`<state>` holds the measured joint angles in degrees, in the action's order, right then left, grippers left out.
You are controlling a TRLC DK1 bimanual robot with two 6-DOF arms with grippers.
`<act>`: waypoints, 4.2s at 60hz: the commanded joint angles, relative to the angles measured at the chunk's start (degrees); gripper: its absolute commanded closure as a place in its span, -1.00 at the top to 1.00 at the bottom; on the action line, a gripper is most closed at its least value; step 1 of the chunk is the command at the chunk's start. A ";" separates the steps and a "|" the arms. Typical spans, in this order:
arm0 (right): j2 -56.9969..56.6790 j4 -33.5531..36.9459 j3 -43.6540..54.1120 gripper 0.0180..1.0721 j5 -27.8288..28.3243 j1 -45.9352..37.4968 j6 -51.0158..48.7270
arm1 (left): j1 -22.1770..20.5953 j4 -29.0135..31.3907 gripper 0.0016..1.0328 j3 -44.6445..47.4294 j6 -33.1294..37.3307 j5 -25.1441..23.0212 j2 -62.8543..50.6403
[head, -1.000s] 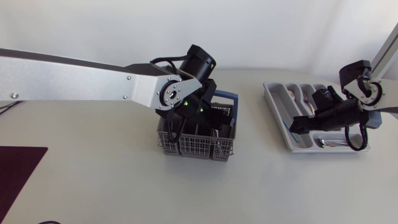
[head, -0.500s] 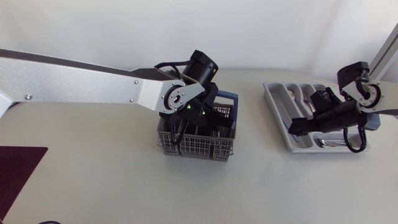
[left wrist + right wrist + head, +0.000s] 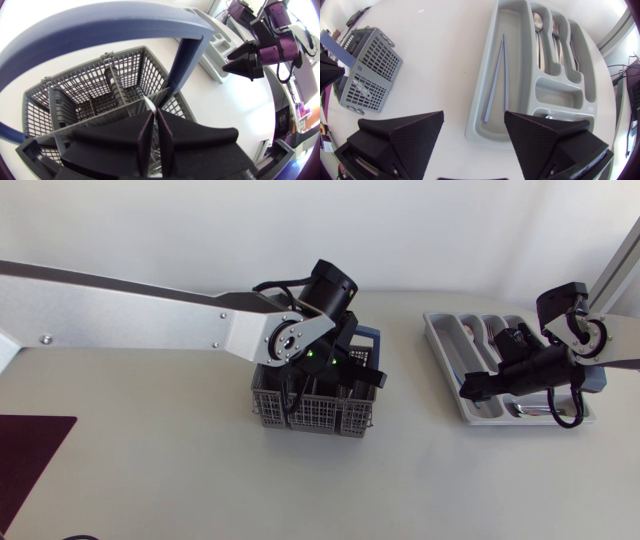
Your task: Sort the cutlery from the basket into the organizer compartments.
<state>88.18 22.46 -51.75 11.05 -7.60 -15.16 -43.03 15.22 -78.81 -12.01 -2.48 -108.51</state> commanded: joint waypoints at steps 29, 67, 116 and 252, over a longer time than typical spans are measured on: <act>-1.96 -0.31 2.35 0.65 -0.94 1.27 0.83 | -2.06 -11.80 -0.93 13.41 4.10 2.30 9.90; -23.32 -0.84 7.71 0.65 8.11 8.91 -7.08 | -1.18 -13.73 -0.93 18.25 9.90 -7.28 26.95; -34.48 10.68 8.68 0.66 27.10 22.62 -18.42 | 3.21 0.86 -0.94 12.62 22.91 -34.17 29.23; -31.40 10.68 12.99 -0.89 13.21 13.57 -25.80 | 4.62 6.31 0.78 11.66 25.02 -19.93 30.02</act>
<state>55.42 35.31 -37.60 26.63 9.56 -38.35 -39.38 21.98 -67.55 14.44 -24.86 -78.59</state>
